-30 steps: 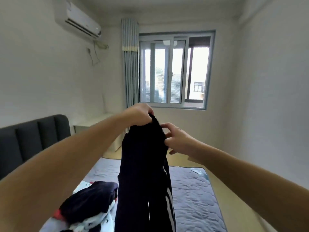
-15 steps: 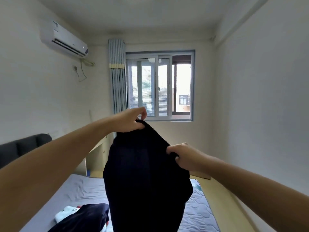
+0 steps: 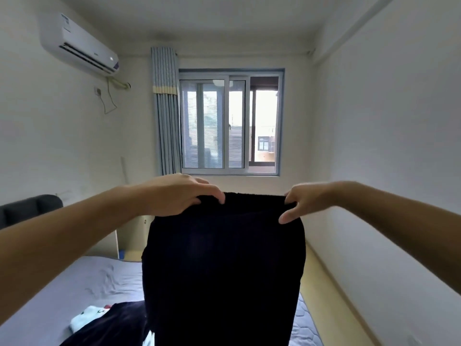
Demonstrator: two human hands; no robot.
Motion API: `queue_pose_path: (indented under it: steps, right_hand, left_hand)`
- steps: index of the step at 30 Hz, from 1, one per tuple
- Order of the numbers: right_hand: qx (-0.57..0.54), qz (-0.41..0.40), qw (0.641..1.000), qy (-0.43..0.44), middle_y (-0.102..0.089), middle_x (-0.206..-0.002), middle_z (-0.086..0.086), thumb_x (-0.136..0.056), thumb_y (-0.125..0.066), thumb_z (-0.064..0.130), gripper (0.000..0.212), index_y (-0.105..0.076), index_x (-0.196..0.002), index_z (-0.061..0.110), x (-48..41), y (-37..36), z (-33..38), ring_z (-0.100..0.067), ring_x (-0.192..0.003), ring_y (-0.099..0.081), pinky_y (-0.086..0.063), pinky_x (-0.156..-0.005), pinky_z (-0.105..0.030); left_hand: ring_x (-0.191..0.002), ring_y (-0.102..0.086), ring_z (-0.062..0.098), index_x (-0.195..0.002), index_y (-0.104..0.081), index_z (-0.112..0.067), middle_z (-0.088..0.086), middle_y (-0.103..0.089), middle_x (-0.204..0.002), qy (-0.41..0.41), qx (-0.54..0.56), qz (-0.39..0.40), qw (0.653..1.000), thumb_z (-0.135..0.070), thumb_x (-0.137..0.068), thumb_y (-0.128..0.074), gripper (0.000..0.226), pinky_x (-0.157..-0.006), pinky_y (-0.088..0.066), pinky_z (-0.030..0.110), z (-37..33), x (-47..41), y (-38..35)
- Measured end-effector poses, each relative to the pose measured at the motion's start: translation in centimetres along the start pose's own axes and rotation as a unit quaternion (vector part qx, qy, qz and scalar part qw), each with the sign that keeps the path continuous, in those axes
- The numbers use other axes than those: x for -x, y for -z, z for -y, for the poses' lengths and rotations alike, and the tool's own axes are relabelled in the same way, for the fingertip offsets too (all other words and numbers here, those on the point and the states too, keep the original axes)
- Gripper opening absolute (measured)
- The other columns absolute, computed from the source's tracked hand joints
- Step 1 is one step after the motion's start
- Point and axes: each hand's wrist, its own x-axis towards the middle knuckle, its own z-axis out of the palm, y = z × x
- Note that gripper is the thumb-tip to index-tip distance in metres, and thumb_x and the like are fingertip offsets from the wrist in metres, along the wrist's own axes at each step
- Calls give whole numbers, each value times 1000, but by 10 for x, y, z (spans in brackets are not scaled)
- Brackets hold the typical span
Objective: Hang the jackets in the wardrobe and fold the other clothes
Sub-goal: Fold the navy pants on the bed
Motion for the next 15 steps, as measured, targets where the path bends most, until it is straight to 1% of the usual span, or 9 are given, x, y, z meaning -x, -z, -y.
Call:
queue_pose_path:
  steps: [2,4,6,8,10,12,13,14,15]
  right_hand:
    - [-12,-22,1000,5,-62,-83,4,-81,-65,57,31,-61,-69,29,-2,19,-1,-10,-72,-56,-38,-63,-21]
    - [-32,-48,998,19,-66,-83,5,-84,-66,47,24,-70,-80,24,0,38,0,-7,-73,-59,-41,-63,-17]
    - [-62,-70,995,30,-63,-66,13,-87,-66,36,20,-70,-69,29,6,54,0,1,-60,-55,-40,-56,-11]
    - [-89,-96,991,37,-57,-51,18,-89,-66,25,38,-64,-53,34,10,63,-4,6,-50,-52,-39,-49,-7]
    - [-109,-126,985,39,-51,-47,13,-91,-63,18,40,-61,-52,25,13,69,-7,3,-47,-49,-38,-48,-7]
    - [-102,-167,980,33,-42,-45,12,-91,-63,22,41,-54,-52,14,16,74,-10,0,-44,-43,-35,-47,-10]
    - [-87,-186,978,27,-40,-44,12,-90,-64,28,43,-50,-51,14,18,76,-10,-1,-43,-40,-32,-47,-11]
    - [-62,-200,978,21,-40,-46,12,-87,-66,37,44,-51,-54,13,21,78,-11,-3,-45,-39,-30,-47,-13]
    - [-26,-204,979,12,-43,-50,10,-84,-67,45,43,-55,-59,12,23,80,-10,-4,-48,-39,-29,-49,-15]
  left_hand:
    - [-93,-57,3,-105,-66,-36,-24,-57,-104,9,-14,14,1000,-4,-93,-47,39,-79,-38,13,7,-4,4]
    - [-90,-54,1,-101,-72,-25,-22,-55,-95,55,-41,52,996,2,-88,-44,40,-74,-29,3,17,-7,9]
    - [-81,-48,-1,-91,-73,-18,-22,-50,-86,91,-58,69,992,1,-85,-43,35,-70,-27,4,28,-5,13]
    - [-67,-45,2,-68,-64,-14,-16,-47,-73,110,-54,71,990,-10,-86,-44,27,-65,-29,13,35,3,13]
    - [-60,-45,5,-55,-48,-21,-10,-45,-70,118,-8,69,991,-28,-91,-45,38,-61,-30,16,38,13,12]
    - [-61,-51,2,-58,-49,-37,-16,-48,-74,106,1,27,994,-43,-90,-58,34,-60,-32,13,39,18,16]
    - [-62,-54,2,-67,-57,-41,-19,-50,-76,96,7,-23,995,-40,-85,-66,21,-61,-36,12,41,18,21]
    - [-63,-57,3,-76,-64,-36,-21,-53,-78,84,19,-83,993,-32,-81,-72,9,-61,-42,15,45,16,28]
    - [-64,-60,4,-84,-67,-31,-20,-55,-79,78,31,-140,987,-23,-78,-75,13,-62,-47,17,51,13,33]
